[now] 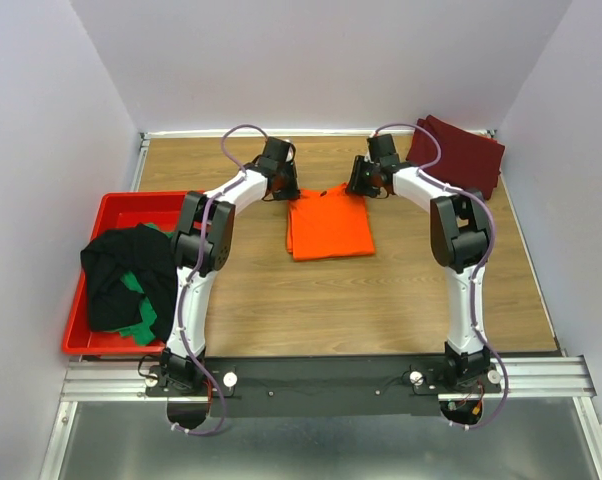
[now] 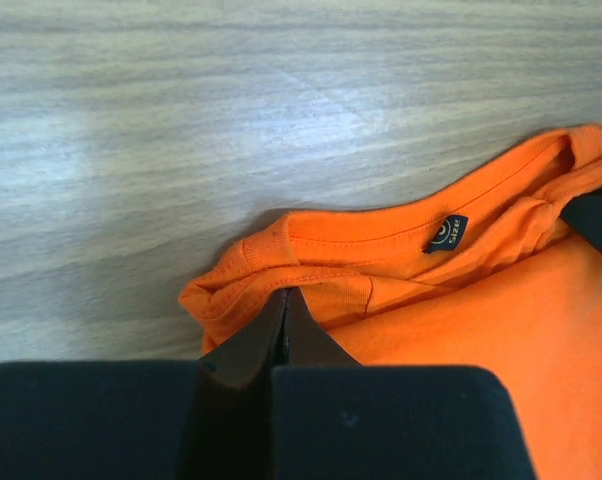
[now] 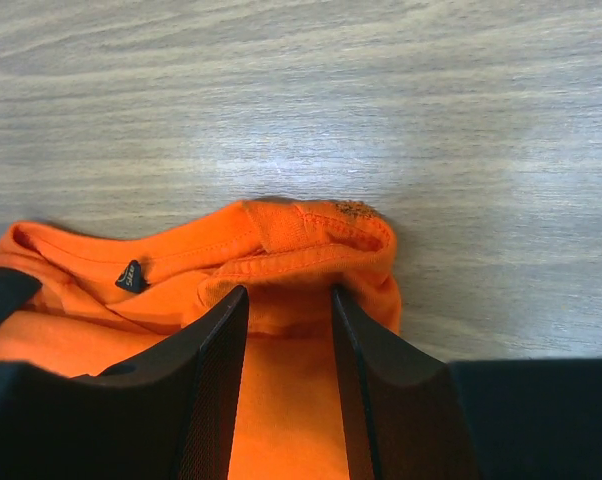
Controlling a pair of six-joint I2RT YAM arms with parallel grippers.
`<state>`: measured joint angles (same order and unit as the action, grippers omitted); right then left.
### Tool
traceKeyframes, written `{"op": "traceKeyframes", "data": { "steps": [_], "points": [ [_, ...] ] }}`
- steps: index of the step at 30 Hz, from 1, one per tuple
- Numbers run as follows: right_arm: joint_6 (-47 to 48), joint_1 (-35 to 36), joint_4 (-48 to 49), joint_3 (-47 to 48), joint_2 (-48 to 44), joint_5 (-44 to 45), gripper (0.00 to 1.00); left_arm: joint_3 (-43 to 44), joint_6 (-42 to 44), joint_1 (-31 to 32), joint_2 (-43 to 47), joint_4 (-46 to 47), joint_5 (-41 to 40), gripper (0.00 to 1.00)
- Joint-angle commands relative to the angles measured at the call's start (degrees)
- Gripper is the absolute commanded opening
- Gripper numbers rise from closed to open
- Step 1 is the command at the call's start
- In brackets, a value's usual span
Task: Fold and stack the t-shirts
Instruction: Fold the tshirt
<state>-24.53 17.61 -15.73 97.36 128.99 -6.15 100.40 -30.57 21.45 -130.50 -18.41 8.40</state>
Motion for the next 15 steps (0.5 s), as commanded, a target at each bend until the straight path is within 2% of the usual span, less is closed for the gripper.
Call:
{"op": "traceKeyframes", "data": {
  "steps": [1, 3, 7, 15],
  "points": [
    [-0.43, -0.38, -0.01, 0.55, -0.31, -0.53, 0.46, 0.85, 2.17, -0.80, 2.25, 1.88, 0.64, 0.00],
    [-0.43, -0.29, -0.01, -0.24, -1.19, -0.61, 0.46, 1.46, 2.62, -0.89, 3.49, 2.50, 1.26, 0.01],
    [-0.16, -0.29, -0.01, -2.08, -4.79, -2.19, 0.46, 1.82, 3.32, -0.97, 7.18, 4.00, 2.67, 0.09],
    [-0.60, -0.38, 0.35, -5.52, -4.80, -3.60, 0.46, -0.29, 2.62, -0.80, 7.45, 3.74, 3.02, 0.09]
  ]
}}
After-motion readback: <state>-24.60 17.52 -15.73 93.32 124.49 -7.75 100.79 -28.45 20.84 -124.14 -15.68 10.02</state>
